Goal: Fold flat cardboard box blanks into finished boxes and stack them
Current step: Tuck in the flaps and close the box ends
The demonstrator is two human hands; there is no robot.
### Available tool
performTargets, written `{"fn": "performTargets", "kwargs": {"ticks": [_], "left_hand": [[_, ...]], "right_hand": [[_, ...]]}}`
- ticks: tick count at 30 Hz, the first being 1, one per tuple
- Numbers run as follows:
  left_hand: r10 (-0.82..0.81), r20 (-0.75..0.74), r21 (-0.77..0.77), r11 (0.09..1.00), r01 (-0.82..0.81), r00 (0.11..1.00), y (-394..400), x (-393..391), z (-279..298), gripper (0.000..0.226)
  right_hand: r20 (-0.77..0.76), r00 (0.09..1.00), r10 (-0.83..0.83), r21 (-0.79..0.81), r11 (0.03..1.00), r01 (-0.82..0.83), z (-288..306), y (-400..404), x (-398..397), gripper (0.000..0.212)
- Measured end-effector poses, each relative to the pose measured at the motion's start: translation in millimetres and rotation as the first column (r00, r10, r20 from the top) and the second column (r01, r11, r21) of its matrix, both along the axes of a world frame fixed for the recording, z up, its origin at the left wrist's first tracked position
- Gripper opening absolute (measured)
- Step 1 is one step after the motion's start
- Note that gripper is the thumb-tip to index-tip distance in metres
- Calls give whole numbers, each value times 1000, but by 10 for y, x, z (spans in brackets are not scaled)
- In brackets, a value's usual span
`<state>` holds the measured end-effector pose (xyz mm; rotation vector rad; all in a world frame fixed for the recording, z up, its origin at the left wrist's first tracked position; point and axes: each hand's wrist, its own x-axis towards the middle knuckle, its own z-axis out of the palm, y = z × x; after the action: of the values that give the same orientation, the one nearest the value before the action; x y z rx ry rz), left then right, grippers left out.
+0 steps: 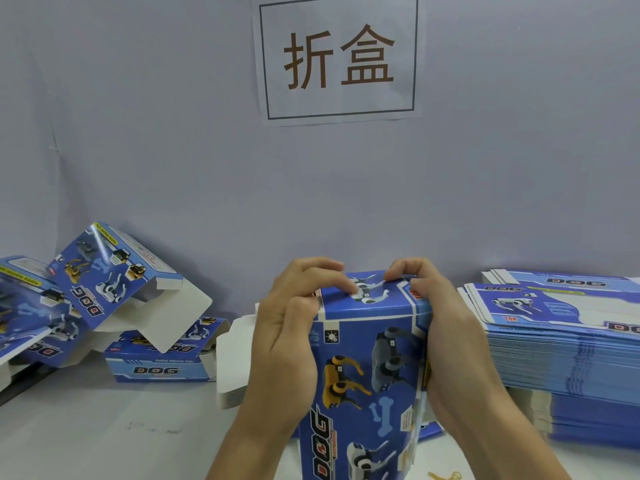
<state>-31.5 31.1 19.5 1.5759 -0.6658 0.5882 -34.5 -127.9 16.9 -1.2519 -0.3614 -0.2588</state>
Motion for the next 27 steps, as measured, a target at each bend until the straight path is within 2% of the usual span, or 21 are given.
{"fn": "performTargets", "kwargs": {"ticks": [1,4,5,6,9,10,12,13,17,19,22,27], "left_hand": [[33,66,52,998,-36,997,-35,-14,-14,27],[-5,76,-25,1000,7,997,-89,-152,-56,24],[4,95,1,1000,-4,995,-90,-161,-35,25],[2,102,15,1000,-3,995,-77,-166,-50,23],[-26,61,-33,999,28,998,8,-116,9,21],[-22,58,-28,999,24,998,28,-110,9,22],[-17,62,-3,1000,17,998,32,-107,8,24],[-13,62,9,1000,12,998,28,-106,7,24],[20,86,49,998,-24,996,41,-93,6,24],[9,115,60,998,-16,993,65,-95,5,30],[34,160,75,996,-47,987,69,-89,-8,24],[38,186,101,993,-58,982,68,-64,-6,22]], "right_hand": [[-12,1000,-20,11,1000,20,3,-5,2,35],[-1,1000,6,90,996,-6,16,-42,-14,30],[20,999,40,109,993,-42,23,-69,-27,25],[47,994,101,129,986,-107,33,-95,-26,19],[164,939,302,141,935,-325,32,-179,-31,26],[199,936,290,74,948,-310,14,-198,-29,27],[241,951,195,-86,980,-179,-29,-215,-24,27],[245,958,147,-116,986,-122,-48,-216,-18,26],[252,957,146,-72,989,-132,-101,-216,31,18],[245,955,166,-58,986,-157,-92,-212,35,23],[229,953,198,-30,980,-196,-91,-213,28,38],[236,948,214,-42,977,-211,-109,-244,46,39]]}}
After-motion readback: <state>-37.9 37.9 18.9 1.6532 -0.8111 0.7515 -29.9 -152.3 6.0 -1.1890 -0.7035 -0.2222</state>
